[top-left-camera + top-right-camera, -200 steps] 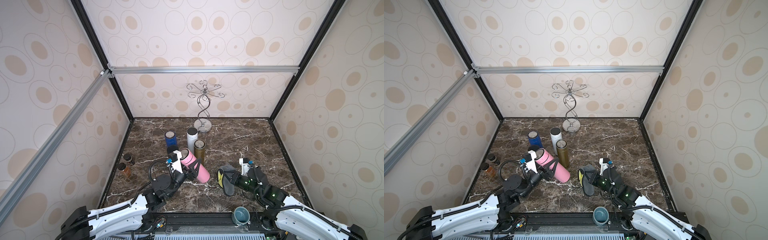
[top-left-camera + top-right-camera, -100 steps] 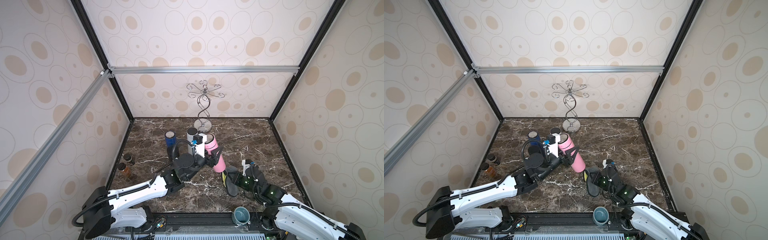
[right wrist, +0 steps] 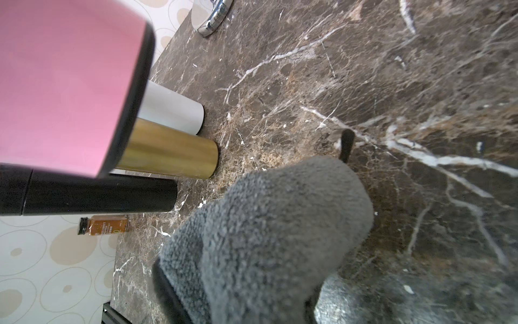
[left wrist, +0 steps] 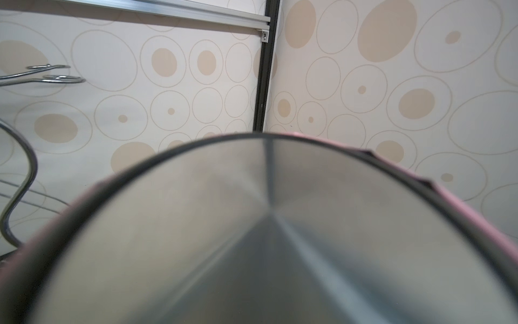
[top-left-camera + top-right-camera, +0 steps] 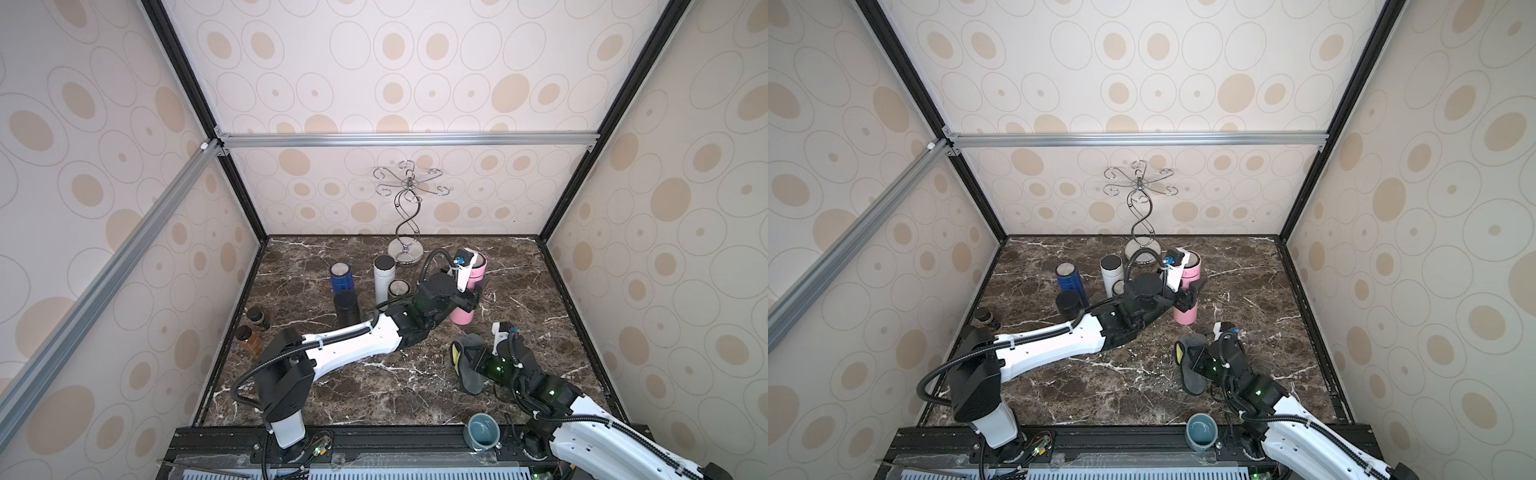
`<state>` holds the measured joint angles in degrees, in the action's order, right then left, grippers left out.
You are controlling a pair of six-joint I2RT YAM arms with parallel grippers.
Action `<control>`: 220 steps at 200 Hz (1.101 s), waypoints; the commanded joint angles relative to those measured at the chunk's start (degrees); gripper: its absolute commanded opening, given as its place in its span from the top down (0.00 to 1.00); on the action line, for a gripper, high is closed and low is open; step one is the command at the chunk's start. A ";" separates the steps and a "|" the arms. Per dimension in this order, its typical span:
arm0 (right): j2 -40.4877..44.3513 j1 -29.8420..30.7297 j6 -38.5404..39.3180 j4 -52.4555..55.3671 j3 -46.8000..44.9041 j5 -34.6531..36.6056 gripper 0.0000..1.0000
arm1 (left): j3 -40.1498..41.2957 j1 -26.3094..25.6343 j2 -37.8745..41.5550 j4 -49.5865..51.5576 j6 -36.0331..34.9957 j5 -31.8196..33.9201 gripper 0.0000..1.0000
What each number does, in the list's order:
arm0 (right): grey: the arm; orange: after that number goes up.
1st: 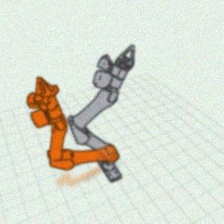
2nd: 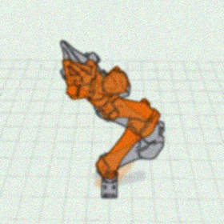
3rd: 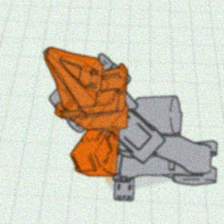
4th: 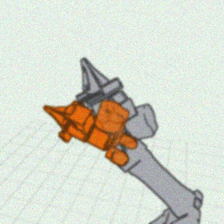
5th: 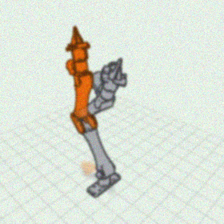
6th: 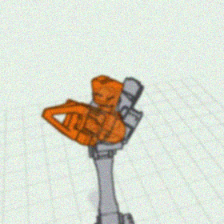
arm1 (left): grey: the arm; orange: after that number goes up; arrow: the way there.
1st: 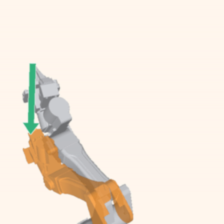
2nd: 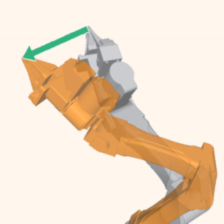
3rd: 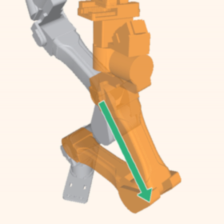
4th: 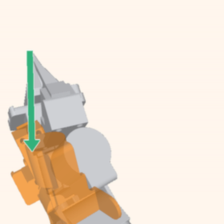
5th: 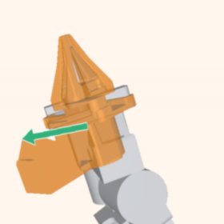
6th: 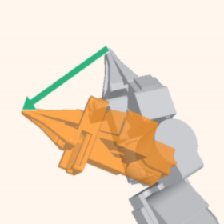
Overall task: Wipe the surface of the thermos
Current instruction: Place the thermos at the center of the board.
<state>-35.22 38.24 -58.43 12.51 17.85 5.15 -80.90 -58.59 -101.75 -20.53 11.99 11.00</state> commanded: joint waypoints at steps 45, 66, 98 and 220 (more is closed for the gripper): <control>0.87 -0.35 1.56 2.44 -0.58 2.58 1.00 | -21.92 4.42 -17.18 -2.98 -4.83 -3.03 1.00; 0.51 -0.53 2.12 1.32 -0.66 2.82 1.00 | -28.94 6.05 -23.93 -2.73 -4.65 -4.19 1.00; -0.83 -1.30 3.41 1.23 0.17 2.57 1.00 | -40.51 8.21 -33.67 -0.65 -5.37 -5.13 1.00; -3.97 -2.06 4.46 -0.47 1.22 1.73 1.00 | -51.26 12.94 -48.05 -7.93 -4.37 -2.27 1.00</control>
<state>-38.76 36.40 -53.71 13.50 17.67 7.09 -127.70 -47.07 -150.02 -21.61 7.44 7.14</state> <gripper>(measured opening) 0.095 0.663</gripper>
